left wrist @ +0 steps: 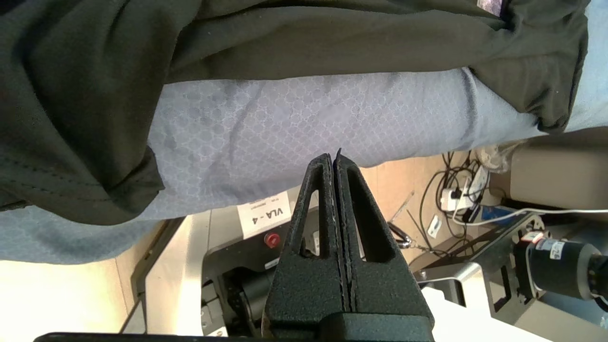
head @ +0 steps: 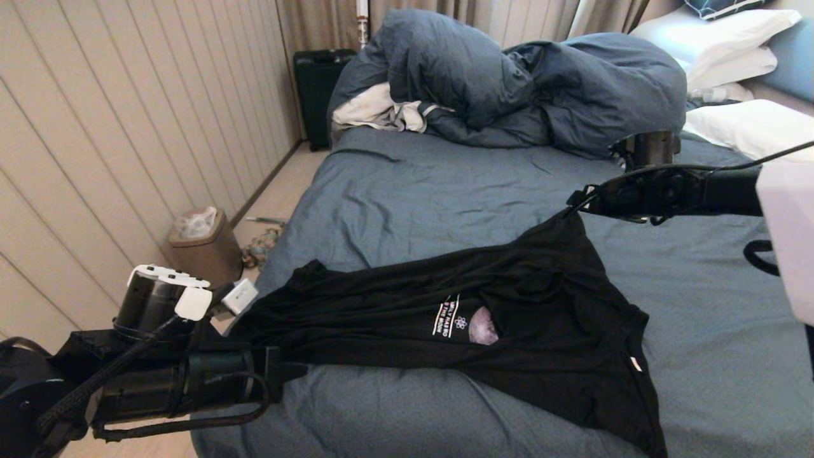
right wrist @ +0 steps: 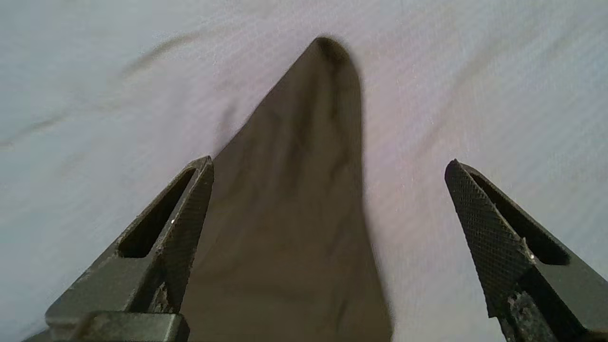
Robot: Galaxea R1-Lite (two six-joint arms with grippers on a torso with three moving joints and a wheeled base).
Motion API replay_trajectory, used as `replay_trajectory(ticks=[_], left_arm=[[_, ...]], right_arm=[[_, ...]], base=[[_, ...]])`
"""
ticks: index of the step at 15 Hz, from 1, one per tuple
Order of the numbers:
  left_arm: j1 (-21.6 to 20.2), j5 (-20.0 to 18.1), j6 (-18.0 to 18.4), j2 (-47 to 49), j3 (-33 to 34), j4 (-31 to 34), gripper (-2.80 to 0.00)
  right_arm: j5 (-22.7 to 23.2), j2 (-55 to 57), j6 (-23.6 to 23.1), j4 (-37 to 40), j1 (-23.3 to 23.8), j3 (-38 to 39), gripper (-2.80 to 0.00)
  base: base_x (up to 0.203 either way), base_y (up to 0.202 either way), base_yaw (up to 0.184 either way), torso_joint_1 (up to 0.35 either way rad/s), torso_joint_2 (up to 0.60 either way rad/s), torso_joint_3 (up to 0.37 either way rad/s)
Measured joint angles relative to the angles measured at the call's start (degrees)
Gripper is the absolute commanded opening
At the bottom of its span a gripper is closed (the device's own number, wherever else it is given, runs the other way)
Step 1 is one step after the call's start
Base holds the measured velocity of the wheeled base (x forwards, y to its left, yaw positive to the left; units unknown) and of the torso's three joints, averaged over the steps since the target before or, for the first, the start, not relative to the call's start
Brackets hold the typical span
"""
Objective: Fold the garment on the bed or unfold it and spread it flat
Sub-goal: Unford the black T-shirt
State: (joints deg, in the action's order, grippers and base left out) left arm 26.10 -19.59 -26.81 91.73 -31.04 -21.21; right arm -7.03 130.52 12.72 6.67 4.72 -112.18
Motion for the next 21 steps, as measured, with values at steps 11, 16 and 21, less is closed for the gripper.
replay_trajectory(ticks=[11, 16, 21], left_arm=[[0.0, 2.4, -0.2, -1.8, 0.8, -3.0, -2.80], [0.0, 7.7, -0.2, -1.9, 0.2, -2.7, -2.80], [0.0, 12.2, -0.3, -1.5, -0.2, -2.6, -2.80]], right_arm=[[10.0, -19.3, -0.1, 39.4, -16.6, 10.8, -2.80], [5.0, -19.5, 1.3, 35.0, -24.0, 17.8, 0.00], [-2.1, -15.1, 2.3, 27.5, -28.9, 19.9, 0.00]], base=[[0.000, 0.000, 0.000, 0.000, 0.00, 0.000], [0.000, 0.000, 0.000, 0.000, 0.00, 0.000], [0.000, 0.000, 0.000, 0.000, 0.00, 0.000]])
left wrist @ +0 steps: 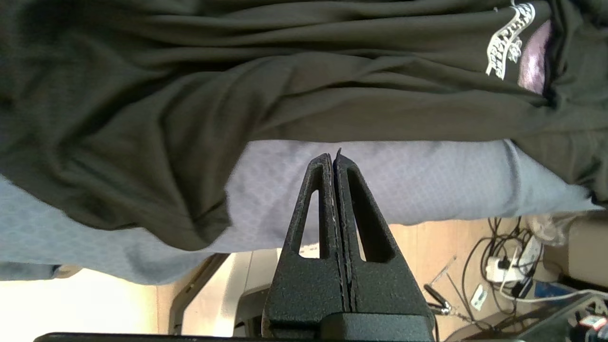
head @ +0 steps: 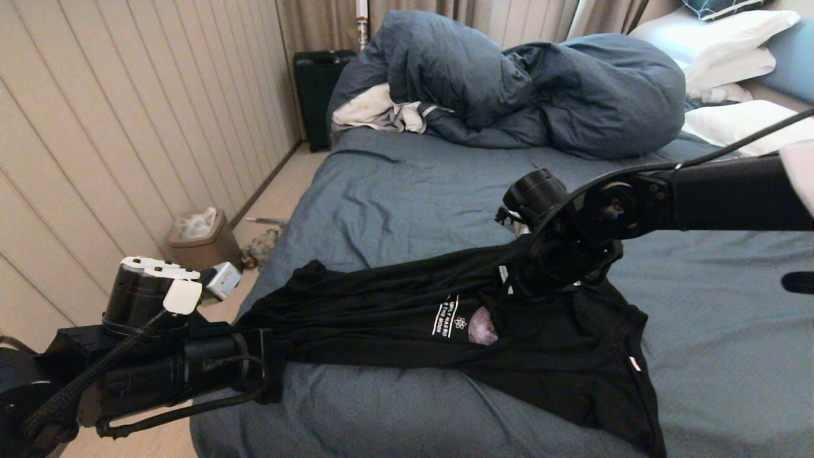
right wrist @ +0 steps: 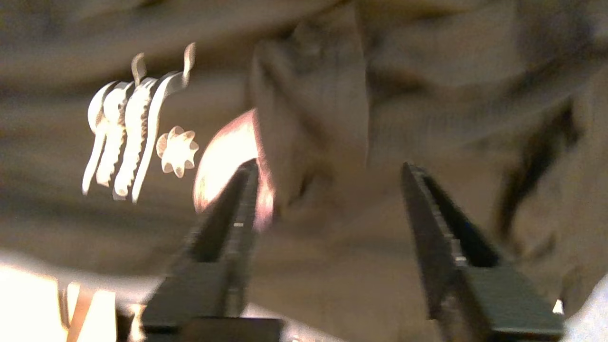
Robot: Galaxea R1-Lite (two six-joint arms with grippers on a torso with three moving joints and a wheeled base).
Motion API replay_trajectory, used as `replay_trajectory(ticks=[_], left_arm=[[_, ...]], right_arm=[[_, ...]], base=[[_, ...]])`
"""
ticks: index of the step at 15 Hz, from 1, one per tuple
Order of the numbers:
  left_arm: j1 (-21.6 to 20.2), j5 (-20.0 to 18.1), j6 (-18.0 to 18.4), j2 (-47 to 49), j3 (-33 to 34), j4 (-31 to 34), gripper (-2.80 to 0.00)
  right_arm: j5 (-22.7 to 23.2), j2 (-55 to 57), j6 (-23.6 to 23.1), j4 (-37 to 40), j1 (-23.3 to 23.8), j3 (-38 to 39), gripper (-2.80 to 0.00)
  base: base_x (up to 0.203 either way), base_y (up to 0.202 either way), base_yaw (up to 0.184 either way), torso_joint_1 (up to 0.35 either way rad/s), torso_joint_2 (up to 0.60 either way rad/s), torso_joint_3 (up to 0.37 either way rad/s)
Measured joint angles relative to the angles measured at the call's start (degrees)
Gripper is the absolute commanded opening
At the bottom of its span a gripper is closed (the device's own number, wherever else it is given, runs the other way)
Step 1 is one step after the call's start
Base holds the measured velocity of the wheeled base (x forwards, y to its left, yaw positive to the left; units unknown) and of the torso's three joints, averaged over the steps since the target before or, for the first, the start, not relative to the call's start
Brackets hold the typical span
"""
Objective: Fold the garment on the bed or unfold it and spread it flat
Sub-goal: Unford the black T-shirt
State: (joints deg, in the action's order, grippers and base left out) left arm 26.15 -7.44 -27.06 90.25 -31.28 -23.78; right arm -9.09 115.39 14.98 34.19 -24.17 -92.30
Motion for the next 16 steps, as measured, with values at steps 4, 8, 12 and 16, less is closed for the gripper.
replay_trajectory(ticks=[4, 8, 12, 16], left_arm=[[0.0, 0.2, 0.1, 0.1, 0.0, -0.3, -2.80], [-0.1, 0.1, 0.1, 0.2, 0.0, -0.3, -2.80], [0.0, 0.2, 0.3, 0.7, 0.0, -0.4, -2.80], [0.0, 0.4, 0.4, 1.2, 0.0, -0.4, -2.80]], right_arm=[[-0.4, 3.1, 0.0, -1.0, -0.1, -1.9, 0.00], [-0.3, 6.2, 0.0, -1.0, 0.3, -3.9, 0.00], [-0.3, 8.5, 0.0, -0.9, 1.2, -6.4, -2.80], [-0.3, 9.8, 0.0, -0.9, 2.2, -7.3, -2.80]], base=[[0.000, 0.000, 0.000, 0.000, 0.00, 0.000], [0.000, 0.000, 0.000, 0.000, 0.00, 0.000], [0.000, 0.000, 0.000, 0.000, 0.00, 0.000], [0.000, 0.000, 0.000, 0.000, 0.00, 0.000]])
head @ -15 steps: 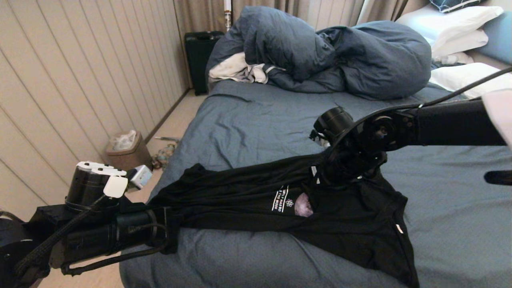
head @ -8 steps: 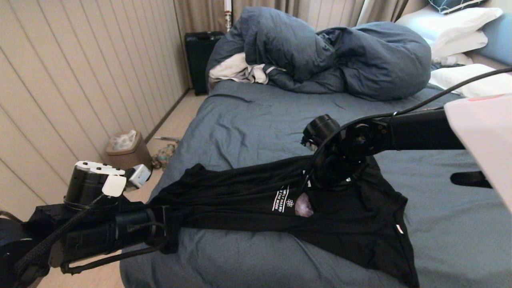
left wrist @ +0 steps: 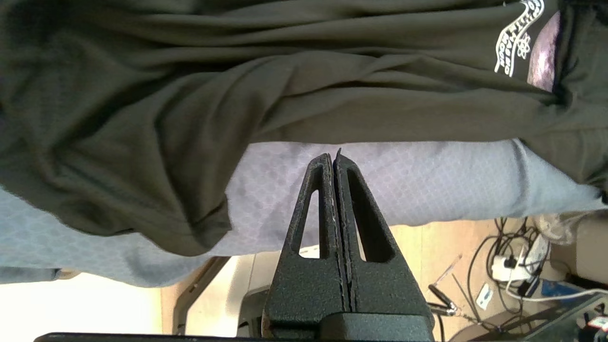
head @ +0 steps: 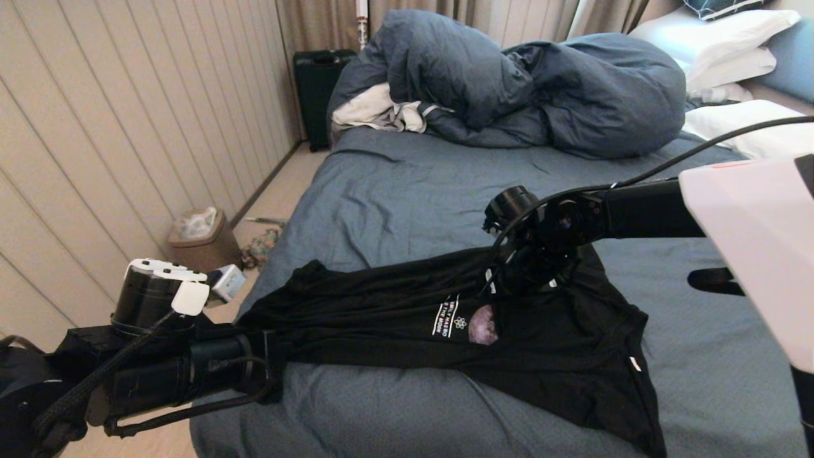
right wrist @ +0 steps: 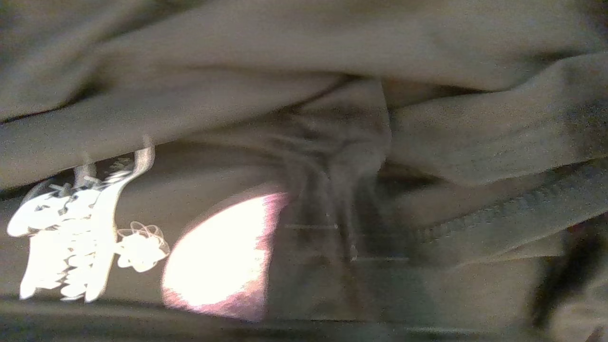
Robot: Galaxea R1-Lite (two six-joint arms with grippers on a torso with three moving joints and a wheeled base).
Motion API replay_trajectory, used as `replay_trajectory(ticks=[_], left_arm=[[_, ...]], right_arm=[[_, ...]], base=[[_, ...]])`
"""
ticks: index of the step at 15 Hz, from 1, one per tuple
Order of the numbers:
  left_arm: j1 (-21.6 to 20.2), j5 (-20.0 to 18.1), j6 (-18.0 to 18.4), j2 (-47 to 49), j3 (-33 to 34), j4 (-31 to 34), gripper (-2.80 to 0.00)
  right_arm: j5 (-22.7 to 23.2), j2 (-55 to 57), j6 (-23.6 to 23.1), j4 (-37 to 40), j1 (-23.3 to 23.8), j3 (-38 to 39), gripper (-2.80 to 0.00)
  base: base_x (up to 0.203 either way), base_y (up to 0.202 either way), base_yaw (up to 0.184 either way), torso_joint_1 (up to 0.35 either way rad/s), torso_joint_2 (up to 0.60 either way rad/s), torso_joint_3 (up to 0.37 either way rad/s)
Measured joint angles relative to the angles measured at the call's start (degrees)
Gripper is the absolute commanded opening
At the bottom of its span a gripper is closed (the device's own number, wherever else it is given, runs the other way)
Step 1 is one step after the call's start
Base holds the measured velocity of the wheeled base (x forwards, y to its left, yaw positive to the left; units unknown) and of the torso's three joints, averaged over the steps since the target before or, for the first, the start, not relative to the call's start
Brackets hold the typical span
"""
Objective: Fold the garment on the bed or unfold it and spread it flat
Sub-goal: Unford the black T-shirt
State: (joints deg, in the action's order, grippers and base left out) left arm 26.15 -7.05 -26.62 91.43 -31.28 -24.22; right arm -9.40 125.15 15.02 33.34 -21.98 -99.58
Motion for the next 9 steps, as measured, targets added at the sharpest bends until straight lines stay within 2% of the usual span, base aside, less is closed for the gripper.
replay_trajectory(ticks=[6, 9], left_arm=[[-0.1, 0.0, 0.1, 0.1, 0.0, 0.0, -2.80], [0.0, -0.2, 0.1, 0.0, 0.1, 0.1, -2.80]], right_arm=[[-0.2, -5.1, 0.4, 0.6, 0.7, 1.5, -2.80], [-0.3, -13.7, 1.1, 2.6, 0.6, 6.8, -2.80]], base=[[0.000, 0.000, 0.000, 0.000, 0.00, 0.000], [0.000, 0.000, 0.000, 0.000, 0.00, 0.000]])
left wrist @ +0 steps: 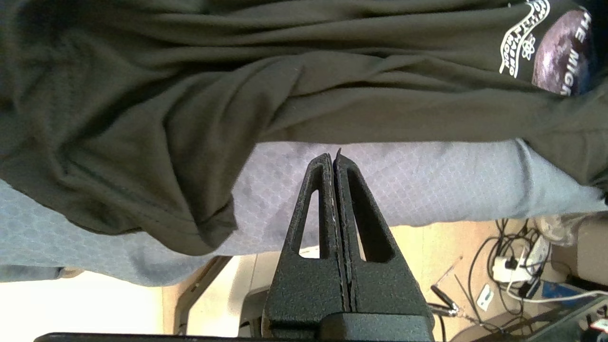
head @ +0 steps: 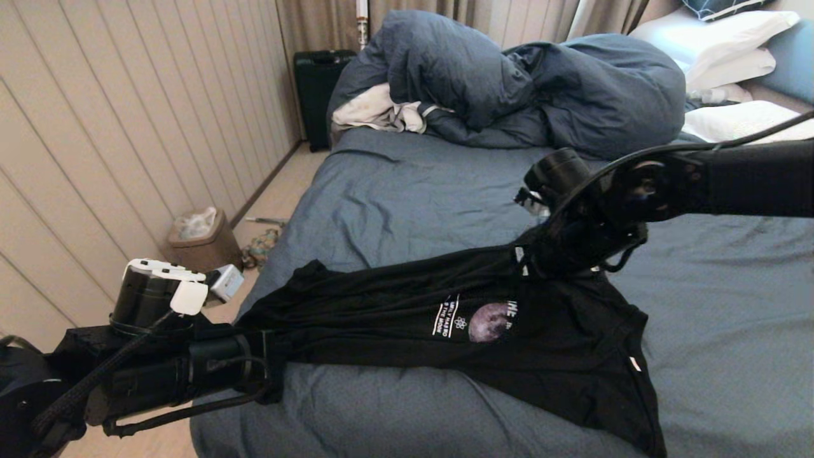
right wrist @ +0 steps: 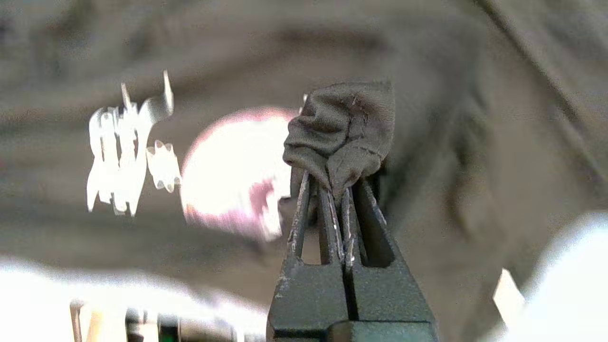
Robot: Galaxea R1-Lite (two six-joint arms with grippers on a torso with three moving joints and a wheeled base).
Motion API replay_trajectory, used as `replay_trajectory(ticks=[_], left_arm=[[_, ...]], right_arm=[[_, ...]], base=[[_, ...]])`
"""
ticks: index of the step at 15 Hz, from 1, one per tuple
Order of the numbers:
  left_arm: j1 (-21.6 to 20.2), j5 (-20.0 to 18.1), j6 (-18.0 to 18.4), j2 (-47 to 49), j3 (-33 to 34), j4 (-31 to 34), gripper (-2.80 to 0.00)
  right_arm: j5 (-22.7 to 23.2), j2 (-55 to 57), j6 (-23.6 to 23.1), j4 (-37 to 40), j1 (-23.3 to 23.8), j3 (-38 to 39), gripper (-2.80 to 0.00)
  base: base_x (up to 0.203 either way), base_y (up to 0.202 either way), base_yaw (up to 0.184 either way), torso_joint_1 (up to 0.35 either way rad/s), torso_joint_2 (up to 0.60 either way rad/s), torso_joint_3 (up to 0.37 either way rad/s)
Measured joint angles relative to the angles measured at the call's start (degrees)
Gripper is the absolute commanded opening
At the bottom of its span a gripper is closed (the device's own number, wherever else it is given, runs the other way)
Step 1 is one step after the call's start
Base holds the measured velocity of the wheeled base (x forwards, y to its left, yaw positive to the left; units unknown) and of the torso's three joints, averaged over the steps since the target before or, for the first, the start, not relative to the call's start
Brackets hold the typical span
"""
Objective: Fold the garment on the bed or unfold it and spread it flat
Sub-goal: Unford the black T-shirt
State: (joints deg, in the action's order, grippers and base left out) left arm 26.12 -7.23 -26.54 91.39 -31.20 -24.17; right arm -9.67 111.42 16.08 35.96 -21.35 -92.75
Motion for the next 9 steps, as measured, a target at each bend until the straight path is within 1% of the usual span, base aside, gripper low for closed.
replay_trajectory(ticks=[2, 4, 6, 9], left_arm=[[0.0, 0.0, 0.0, -0.4, 0.1, 0.0, -2.80], [-0.1, 0.0, 0.0, -0.9, 0.2, 0.0, -2.80], [0.0, 0.0, 0.0, -1.2, 0.3, 0.0, -2.80], [0.0, 0.0, -0.1, -1.4, 0.4, 0.0, -2.80]], right_arm=[[0.0, -8.0, 0.5, 2.0, -1.2, 6.9, -2.80], [-0.1, -16.6, 1.4, 3.5, -3.4, 14.2, -2.80], [-0.1, -25.6, 2.4, 6.2, -6.8, 20.6, -2.80], [-0.1, -37.6, 4.8, 13.7, -14.0, 28.1, -2.80]], base=[[0.000, 0.000, 0.000, 0.000, 0.00, 0.000], [0.000, 0.000, 0.000, 0.000, 0.00, 0.000], [0.000, 0.000, 0.000, 0.000, 0.00, 0.000], [0.000, 0.000, 0.000, 0.000, 0.00, 0.000]])
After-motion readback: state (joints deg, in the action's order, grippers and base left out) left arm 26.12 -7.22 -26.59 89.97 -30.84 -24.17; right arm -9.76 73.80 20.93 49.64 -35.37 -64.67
